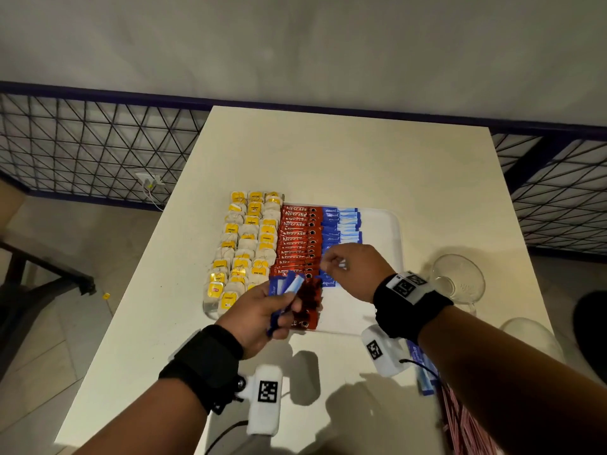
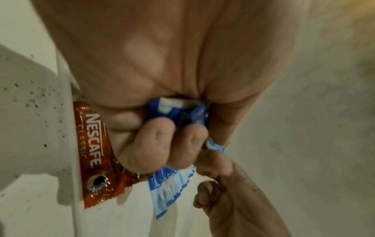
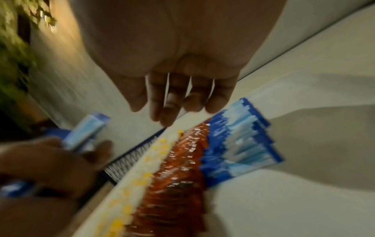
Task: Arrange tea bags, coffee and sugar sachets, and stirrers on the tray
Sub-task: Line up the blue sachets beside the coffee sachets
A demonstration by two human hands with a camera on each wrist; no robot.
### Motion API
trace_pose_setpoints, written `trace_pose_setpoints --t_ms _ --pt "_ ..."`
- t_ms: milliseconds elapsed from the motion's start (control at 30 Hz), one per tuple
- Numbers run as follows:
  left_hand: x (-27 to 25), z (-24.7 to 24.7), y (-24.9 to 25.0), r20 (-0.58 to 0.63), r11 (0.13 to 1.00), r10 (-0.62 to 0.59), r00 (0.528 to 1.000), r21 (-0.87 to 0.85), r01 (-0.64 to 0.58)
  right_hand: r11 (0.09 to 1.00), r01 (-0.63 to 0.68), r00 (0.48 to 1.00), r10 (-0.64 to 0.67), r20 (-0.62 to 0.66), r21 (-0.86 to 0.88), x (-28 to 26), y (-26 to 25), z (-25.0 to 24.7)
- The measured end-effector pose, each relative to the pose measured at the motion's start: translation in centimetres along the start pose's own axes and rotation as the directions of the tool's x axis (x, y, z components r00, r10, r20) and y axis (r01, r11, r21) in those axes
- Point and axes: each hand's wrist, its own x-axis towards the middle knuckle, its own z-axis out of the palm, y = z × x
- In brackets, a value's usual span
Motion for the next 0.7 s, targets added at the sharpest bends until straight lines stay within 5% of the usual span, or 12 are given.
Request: trace_pose_setpoints --t_ms 133,333,500,700 --pt "-0.1 1.6 0.2 0.098 1.0 -0.02 0.995 0.017 0.018 0.938 0.035 0.987 -0.086 0.133 0.344 -1.3 -2.1 0.0" --pt "-0.4 1.8 0.6 0.071 0.979 0.093 0.993 0.174 -0.104 0.899 -0.033 0.997 0.002 0.072 0.436 -2.2 -1.6 -1.1" --pt "-0.3 2.2 0.2 -0.089 0.963 0.212 0.973 0.191 -0.193 0.905 -0.05 0.998 0.057 -0.003 0.423 -2.9 -0.9 -1.9" --pt "0.0 2.8 0.1 -0.186 0.953 0.251 0.95 0.217 -0.209 0.922 -0.097 0.994 0.068 0.091 0.374 -4.2 -1.0 -3.4"
